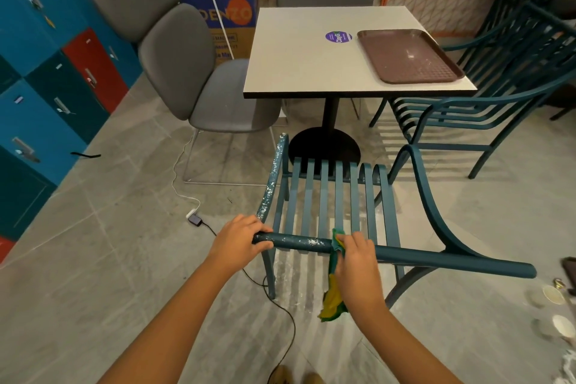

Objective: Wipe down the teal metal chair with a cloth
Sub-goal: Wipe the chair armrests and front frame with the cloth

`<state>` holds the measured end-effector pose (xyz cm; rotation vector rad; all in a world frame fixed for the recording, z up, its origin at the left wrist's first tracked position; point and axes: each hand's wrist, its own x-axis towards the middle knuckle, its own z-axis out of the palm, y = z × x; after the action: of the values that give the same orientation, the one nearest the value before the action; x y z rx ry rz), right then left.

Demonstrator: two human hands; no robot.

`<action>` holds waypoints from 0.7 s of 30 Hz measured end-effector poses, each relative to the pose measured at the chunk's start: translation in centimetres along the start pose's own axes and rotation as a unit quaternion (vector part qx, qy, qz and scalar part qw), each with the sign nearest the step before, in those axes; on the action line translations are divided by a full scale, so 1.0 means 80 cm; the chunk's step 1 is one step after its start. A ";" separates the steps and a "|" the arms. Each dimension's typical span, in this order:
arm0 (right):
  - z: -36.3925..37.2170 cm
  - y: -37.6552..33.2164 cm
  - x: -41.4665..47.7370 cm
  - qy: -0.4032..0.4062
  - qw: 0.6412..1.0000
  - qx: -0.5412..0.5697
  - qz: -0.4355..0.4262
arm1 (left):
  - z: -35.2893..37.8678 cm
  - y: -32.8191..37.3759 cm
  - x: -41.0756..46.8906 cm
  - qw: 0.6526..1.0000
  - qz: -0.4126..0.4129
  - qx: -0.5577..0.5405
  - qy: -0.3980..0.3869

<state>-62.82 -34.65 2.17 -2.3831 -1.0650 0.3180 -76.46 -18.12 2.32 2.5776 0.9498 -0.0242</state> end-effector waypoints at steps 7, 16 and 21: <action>0.011 -0.035 0.012 -0.057 0.997 -0.008 -0.043 | -0.004 0.000 0.002 1.000 0.004 0.000 -0.020; -0.007 -0.007 0.012 0.057 0.998 0.031 0.028 | -0.015 -0.012 0.017 0.994 0.088 0.031 -0.059; 0.012 -0.024 0.003 0.034 0.994 -0.067 0.078 | -0.024 -0.042 0.025 0.988 0.123 0.017 -0.093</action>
<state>-64.25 -33.07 2.40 -2.5849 -0.8984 0.2243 -77.25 -13.85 2.63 2.6504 0.5656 -0.2105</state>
